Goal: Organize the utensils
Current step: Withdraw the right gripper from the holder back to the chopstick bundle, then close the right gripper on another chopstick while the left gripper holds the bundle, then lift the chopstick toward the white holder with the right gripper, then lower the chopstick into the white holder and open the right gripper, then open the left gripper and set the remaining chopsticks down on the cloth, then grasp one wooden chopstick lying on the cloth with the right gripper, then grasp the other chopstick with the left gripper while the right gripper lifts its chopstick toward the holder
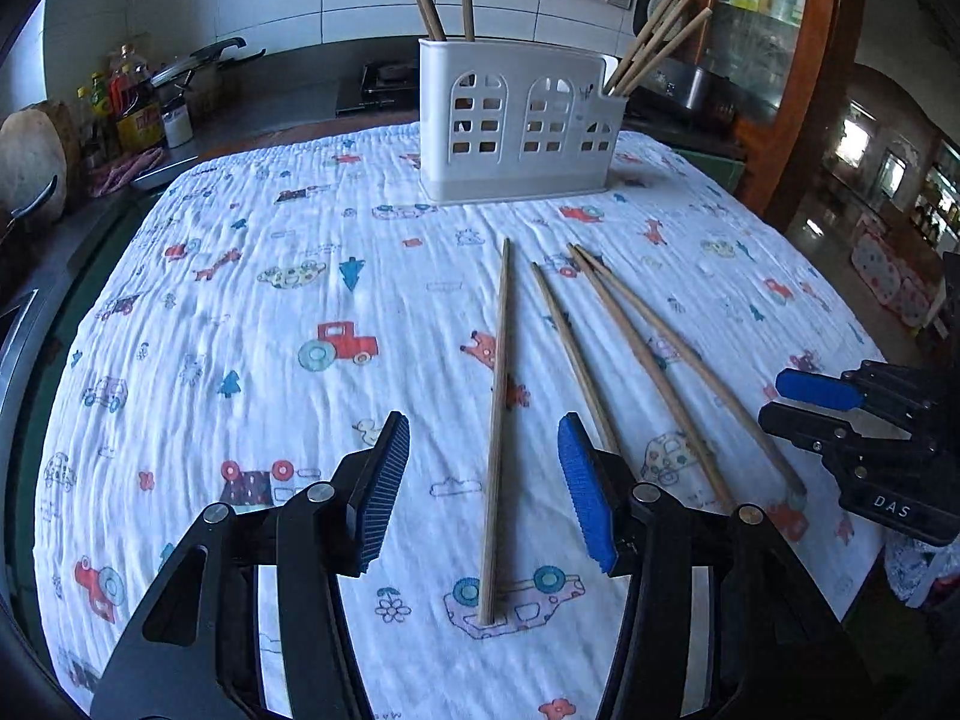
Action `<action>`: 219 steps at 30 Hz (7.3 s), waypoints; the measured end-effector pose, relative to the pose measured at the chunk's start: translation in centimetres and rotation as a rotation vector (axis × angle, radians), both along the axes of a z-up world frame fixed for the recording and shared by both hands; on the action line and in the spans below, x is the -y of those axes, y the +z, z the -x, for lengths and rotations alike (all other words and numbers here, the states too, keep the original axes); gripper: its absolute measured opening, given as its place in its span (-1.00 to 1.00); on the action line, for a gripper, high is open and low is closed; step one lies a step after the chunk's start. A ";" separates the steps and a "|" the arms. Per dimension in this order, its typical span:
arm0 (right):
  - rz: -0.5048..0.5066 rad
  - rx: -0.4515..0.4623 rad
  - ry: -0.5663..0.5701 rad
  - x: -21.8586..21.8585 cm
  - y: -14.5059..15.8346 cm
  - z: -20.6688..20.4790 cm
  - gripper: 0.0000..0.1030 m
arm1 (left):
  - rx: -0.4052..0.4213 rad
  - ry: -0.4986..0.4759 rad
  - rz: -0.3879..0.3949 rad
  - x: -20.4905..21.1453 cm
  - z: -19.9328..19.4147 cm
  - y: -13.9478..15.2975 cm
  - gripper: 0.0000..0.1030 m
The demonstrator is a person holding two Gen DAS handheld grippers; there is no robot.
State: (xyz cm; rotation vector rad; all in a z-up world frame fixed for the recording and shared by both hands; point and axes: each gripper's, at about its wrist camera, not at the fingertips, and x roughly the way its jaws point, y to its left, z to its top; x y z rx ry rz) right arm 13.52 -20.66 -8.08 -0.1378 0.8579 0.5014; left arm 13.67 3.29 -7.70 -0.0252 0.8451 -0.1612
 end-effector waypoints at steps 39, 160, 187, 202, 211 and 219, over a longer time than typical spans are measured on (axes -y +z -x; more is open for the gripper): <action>0.000 0.124 -0.028 0.6 3.6 1.6 -0.87 | 0.019 -0.042 0.017 0.6 1.0 1.8 -0.90; -0.028 -0.059 -0.008 -5.2 -0.6 0.9 -0.63 | 0.098 0.081 0.117 -3.9 -1.4 8.2 -0.41; -0.017 0.102 -0.053 -2.3 3.0 2.5 -0.87 | -0.109 0.004 0.161 3.1 2.9 -2.9 -0.42; -0.080 0.249 -0.065 0.1 9.2 1.3 -0.87 | -0.082 0.004 0.074 5.4 2.6 -3.1 -0.77; -0.099 0.270 -0.051 1.2 12.1 -0.4 -0.87 | -0.015 -0.052 0.082 4.8 2.3 1.8 -0.90; -0.109 0.301 -0.028 2.5 17.8 -4.7 -0.87 | 0.102 -0.101 0.106 3.2 -0.9 9.3 -0.90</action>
